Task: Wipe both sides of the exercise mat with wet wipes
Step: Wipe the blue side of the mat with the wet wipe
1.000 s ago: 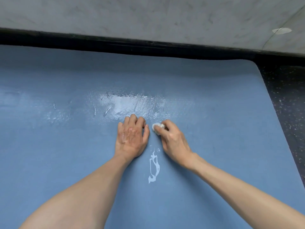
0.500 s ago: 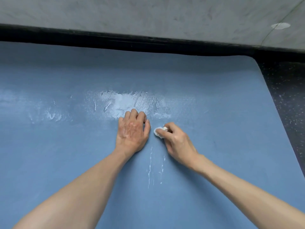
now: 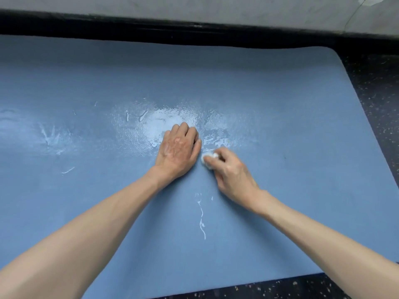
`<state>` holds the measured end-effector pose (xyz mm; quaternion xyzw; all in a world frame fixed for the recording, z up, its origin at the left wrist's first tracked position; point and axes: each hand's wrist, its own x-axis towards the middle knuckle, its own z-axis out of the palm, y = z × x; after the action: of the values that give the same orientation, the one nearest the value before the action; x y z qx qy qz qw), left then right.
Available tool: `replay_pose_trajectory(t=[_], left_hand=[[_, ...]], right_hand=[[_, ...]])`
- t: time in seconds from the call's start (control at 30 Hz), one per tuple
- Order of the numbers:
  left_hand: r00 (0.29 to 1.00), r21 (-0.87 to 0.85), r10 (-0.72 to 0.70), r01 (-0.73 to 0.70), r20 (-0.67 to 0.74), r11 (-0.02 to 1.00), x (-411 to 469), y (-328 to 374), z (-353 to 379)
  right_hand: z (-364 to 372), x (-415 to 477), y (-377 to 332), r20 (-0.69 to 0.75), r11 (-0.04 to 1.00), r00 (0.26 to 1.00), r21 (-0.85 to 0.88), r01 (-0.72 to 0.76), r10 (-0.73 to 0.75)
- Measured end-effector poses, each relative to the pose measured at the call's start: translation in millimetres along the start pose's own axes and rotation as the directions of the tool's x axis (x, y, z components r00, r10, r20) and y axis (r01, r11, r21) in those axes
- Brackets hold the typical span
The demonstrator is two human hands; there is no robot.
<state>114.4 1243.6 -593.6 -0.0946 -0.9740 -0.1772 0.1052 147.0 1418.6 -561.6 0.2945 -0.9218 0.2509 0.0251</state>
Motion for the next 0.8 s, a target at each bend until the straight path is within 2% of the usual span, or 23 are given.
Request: replay_pose_trajectory(t=[0.1,0.2,0.27,0.33,0.4,0.43,0.5,0.6,0.67,0.73,0.8], left_hand=[[0.997,-0.009,0.071,-0.071,0.005,0.997,-4.0,-4.0,-0.8],[0.997,0.011,0.081,-0.081,0.007,0.997,-5.5,-2.6,-0.1],[0.997,0.03,0.076,-0.076,0.007,0.997,-5.7,-2.7,0.9],[0.998,0.046,0.069,-0.07,0.008,0.997,-5.7,-2.9,1.5],[0.997,0.053,0.074,-0.075,0.012,0.996,-5.3,-2.8,1.0],[0.997,0.055,0.078,-0.078,0.015,0.995,-5.2,-2.4,0.3],[0.997,0.052,0.079,-0.079,0.011,0.996,-4.7,-1.3,-1.6],[0.991,0.014,0.13,-0.13,0.014,0.991,-5.2,0.3,-3.4],[0.979,-0.013,0.186,-0.185,0.084,0.983,-5.0,-1.9,-1.8],[0.957,0.005,0.198,-0.204,0.213,0.979,-4.3,-4.5,-2.7],[0.932,0.039,0.181,-0.203,0.313,0.978,-3.4,-4.6,-3.9]], right_hand=[[-1.0,-54.0,-25.5,0.132,0.986,0.979,0.08,0.148,-0.157],[-8.9,-69.1,-23.6,0.292,0.959,0.916,0.143,0.244,-0.276],[-13.1,-45.0,-7.5,0.261,0.972,0.937,0.109,0.209,-0.23],[-15.5,-17.7,8.0,0.125,0.996,0.988,0.013,0.086,-0.087],[-10.9,-9.5,9.0,0.03,0.999,0.999,-0.03,-0.045,0.046],[-6.8,-15.6,1.5,0.021,0.998,0.998,-0.033,-0.051,0.052],[0.3,-44.7,-20.8,0.072,0.999,0.997,-0.007,0.038,-0.037],[-1.8,-94.8,-48.5,0.239,0.982,0.954,0.096,0.161,-0.179],[-7.3,-99.3,-45.2,0.312,0.973,0.924,0.135,0.189,-0.223],[-9.8,-77.9,-31.5,0.304,0.977,0.931,0.133,0.169,-0.203],[-10.7,-49.1,-17.6,0.221,0.991,0.967,0.061,0.121,-0.131]])
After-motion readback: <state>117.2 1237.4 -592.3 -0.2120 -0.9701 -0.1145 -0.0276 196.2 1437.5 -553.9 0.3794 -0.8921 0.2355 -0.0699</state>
